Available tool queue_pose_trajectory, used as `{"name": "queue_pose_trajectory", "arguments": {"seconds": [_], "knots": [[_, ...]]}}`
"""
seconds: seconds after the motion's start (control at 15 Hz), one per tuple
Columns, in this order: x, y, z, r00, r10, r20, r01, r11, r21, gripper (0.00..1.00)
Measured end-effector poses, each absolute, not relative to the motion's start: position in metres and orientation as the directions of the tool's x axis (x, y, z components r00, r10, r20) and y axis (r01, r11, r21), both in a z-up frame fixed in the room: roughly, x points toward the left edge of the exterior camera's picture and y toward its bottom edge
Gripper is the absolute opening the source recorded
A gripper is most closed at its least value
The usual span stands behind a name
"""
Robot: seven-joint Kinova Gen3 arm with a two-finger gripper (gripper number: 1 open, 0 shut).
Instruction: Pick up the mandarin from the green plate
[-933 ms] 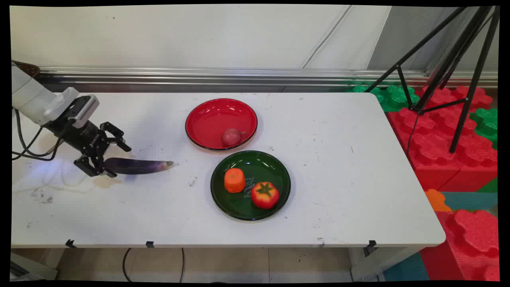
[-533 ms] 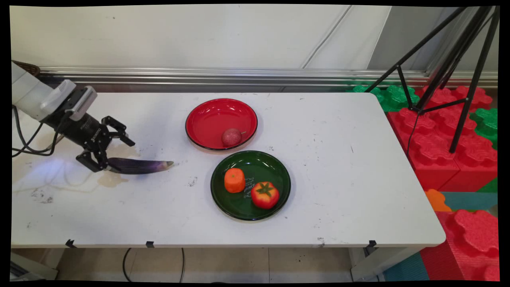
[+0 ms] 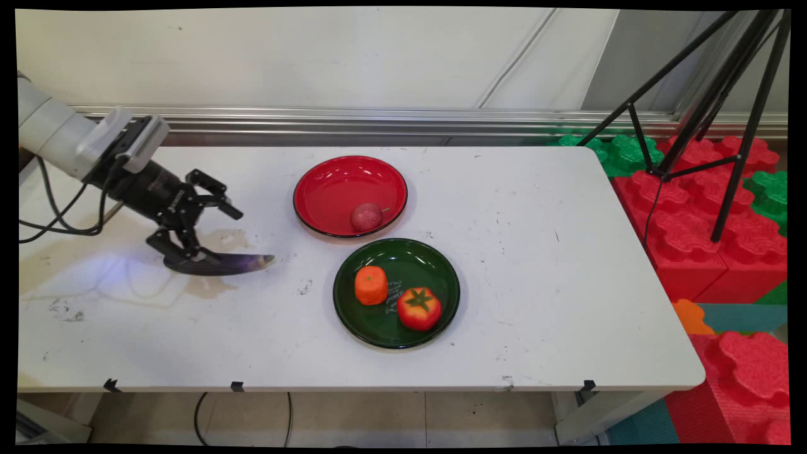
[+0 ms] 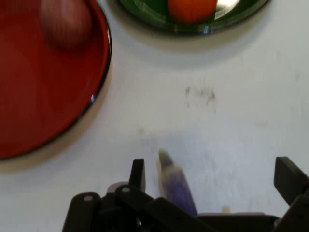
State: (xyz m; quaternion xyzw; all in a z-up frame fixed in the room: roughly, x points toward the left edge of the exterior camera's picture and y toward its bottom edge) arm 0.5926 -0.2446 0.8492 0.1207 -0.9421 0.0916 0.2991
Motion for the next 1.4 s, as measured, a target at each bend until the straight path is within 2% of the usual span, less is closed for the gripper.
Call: {"name": "queue_pose_trajectory", "arguments": {"seconds": [0.33, 0.67, 1.4], "knots": [[0.552, -0.253, 0.858, -0.758, -0.147, 0.636, -0.272, 0.957, -0.104, 1.0], [0.516, -0.261, 0.852, -0.744, -0.133, 0.655, -0.257, 0.961, -0.097, 1.0], [0.44, -0.285, 0.814, -0.757, -0.163, 0.633, -0.256, 0.965, -0.059, 1.0]]}}
